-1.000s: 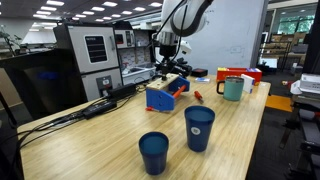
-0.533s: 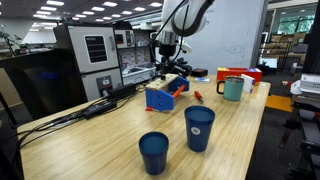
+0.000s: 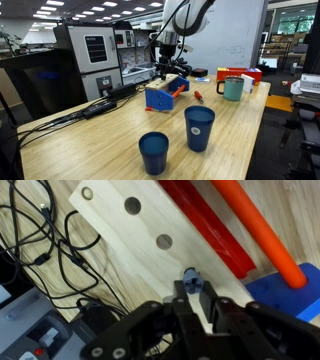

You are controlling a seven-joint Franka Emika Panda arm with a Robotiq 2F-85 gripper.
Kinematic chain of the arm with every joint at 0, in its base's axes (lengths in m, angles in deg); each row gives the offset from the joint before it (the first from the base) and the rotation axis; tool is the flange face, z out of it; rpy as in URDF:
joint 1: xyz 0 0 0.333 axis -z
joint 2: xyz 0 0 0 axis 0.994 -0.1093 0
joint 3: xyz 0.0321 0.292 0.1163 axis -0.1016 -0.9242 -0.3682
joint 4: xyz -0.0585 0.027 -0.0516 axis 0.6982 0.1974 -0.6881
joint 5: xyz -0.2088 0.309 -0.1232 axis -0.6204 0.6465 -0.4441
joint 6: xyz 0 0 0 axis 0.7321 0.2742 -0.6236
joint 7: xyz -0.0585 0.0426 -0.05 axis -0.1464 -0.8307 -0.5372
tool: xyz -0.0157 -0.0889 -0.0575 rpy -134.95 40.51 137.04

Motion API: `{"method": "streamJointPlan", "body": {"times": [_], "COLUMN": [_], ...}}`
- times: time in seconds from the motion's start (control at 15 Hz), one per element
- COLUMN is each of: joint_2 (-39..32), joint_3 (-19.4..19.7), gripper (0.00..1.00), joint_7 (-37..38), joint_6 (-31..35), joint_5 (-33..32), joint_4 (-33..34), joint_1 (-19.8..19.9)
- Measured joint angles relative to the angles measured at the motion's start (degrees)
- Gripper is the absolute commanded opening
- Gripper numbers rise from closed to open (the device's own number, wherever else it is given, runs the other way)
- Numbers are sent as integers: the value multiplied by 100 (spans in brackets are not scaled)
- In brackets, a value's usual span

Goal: Move the screwdriver from the toolbox to the table then turn the bolt

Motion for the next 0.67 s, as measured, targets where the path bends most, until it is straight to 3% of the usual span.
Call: {"method": "streamJointPlan", "body": {"times": [0.33, 0.67], "joint_2": [-1, -3], "joint_3": [-33, -33], "gripper": [5, 9], "joint_7": [-1212, -1820], "joint_6": [18, 41], "joint_5": [-126, -125], "joint_4": [0, 0], "joint_1": [57, 64]}}
